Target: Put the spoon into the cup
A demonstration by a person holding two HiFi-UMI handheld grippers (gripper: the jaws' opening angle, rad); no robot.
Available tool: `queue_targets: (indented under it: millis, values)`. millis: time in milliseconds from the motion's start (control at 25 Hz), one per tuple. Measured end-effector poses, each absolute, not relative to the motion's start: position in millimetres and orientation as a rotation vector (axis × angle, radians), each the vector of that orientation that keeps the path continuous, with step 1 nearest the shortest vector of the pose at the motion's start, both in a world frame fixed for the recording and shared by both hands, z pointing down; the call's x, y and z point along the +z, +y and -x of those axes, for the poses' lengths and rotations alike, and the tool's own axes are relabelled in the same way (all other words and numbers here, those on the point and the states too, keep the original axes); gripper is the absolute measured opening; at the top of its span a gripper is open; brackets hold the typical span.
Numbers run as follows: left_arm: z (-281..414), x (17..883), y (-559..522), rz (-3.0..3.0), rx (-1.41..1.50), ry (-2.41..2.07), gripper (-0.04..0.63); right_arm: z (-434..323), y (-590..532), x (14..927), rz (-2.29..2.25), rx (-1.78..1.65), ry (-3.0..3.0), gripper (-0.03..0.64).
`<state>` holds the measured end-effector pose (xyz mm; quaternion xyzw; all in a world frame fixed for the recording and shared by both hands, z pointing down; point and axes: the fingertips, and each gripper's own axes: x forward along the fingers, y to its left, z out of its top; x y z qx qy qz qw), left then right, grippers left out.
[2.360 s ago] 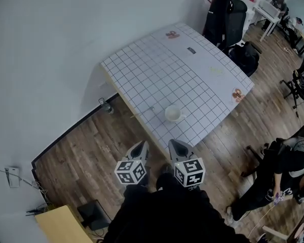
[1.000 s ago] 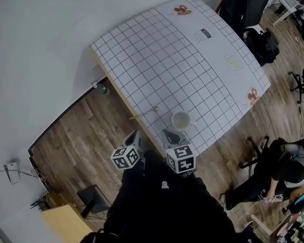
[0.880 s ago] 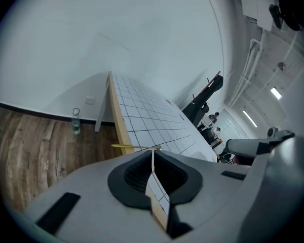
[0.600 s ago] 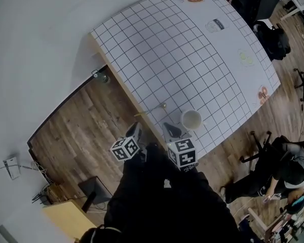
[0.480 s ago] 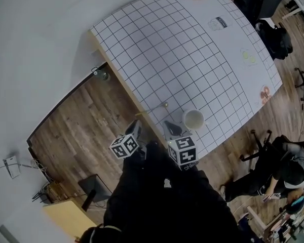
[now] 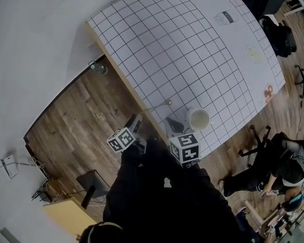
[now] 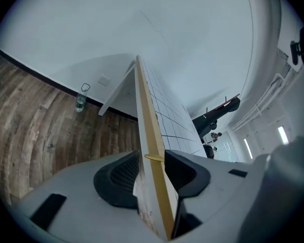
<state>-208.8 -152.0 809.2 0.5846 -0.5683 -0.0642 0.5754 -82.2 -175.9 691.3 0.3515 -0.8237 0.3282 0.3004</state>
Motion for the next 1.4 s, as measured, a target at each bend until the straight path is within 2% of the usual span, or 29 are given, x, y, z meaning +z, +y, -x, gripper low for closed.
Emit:
queue_targets:
  millis: [400,520,640,1000,1400]
  values:
    - [205,822,-164,-1.315,-0.367,-1.186,0.167,85,-177,707,-0.945,0.899,-2.150,0.021]
    - [204,819,-167,-1.312,-0.409,-1.152,0.081,86,-178,707,-0.949,0.904,-2.144,0.021]
    - [205,810,-169,-1.321,-0.464,-1.131,0.067,84,-176,706,-0.956,0.906,-2.142,0.021]
    - [210,768,-173,-1.400,-0.485,-1.116,0.038,65,-175,693,-1.018,0.909,-2.149,0.021]
    - [171,674,-179,-1.551,-0.632,-0.943,0.035,2,-160,666,-1.183,0.947,-2.151,0.021]
